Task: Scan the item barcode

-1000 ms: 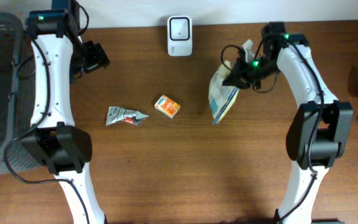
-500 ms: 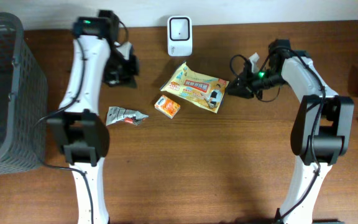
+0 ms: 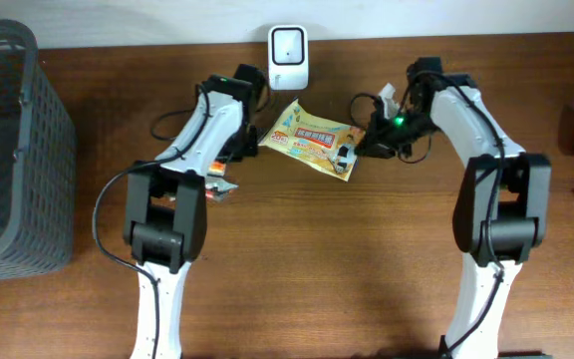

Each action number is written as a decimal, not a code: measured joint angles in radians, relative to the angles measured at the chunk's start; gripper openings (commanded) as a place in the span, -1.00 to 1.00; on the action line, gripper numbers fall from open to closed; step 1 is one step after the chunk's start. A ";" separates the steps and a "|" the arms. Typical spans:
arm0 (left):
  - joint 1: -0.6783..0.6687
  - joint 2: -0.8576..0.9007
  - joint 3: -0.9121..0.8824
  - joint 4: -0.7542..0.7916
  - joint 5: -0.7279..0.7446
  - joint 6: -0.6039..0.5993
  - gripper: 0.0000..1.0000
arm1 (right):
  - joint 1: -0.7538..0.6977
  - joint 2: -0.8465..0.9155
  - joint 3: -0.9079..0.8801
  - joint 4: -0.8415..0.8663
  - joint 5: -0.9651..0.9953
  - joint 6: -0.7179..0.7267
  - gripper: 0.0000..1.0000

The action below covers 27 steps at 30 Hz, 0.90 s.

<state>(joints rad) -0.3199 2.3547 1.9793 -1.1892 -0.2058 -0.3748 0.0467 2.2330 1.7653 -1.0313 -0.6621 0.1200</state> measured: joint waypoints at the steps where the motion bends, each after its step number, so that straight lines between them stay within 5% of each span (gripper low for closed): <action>1: 0.021 0.001 0.047 -0.027 0.031 -0.005 -1.00 | 0.015 0.000 0.000 0.010 0.008 0.000 -0.90; 5: 0.038 0.002 0.290 0.052 0.416 0.061 -1.00 | 0.092 0.000 0.002 0.140 0.070 0.074 -0.91; 9: -0.023 0.094 0.295 0.154 0.525 0.080 -1.00 | 0.128 0.000 0.002 0.167 0.156 0.163 -0.92; 12: -0.020 0.214 0.299 0.146 0.414 0.078 -1.00 | 0.128 0.030 0.002 0.157 0.249 0.180 -0.92; 18: -0.011 0.210 0.359 -0.136 0.079 -0.016 -1.00 | 0.128 0.051 0.006 -0.026 0.561 0.247 -0.92; 19: -0.009 0.212 0.426 -0.212 0.060 -0.032 -1.00 | 0.128 0.051 0.012 -0.050 0.591 0.250 -0.88; 20: -0.008 0.194 0.538 -0.247 0.039 -0.046 -1.00 | 0.128 0.051 0.017 -0.060 0.594 0.248 -0.58; 21: -0.008 0.175 0.582 -0.278 0.031 -0.053 -0.88 | 0.128 0.051 0.050 -0.056 0.521 0.208 0.49; 22: -0.006 0.161 0.629 -0.292 0.027 -0.057 -0.53 | 0.127 0.051 0.104 -0.034 0.445 0.163 0.97; 24: 0.004 0.151 0.640 -0.286 0.021 -0.080 0.59 | 0.127 0.051 0.138 0.078 0.350 0.130 0.97; 27: 0.086 0.151 0.613 -0.278 0.021 -0.124 0.93 | 0.127 0.076 0.138 0.149 0.282 0.112 0.97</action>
<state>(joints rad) -0.2337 2.5061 2.5927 -1.4673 -0.1848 -0.4984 0.1738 2.3089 1.9034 -0.8825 -0.3801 0.2317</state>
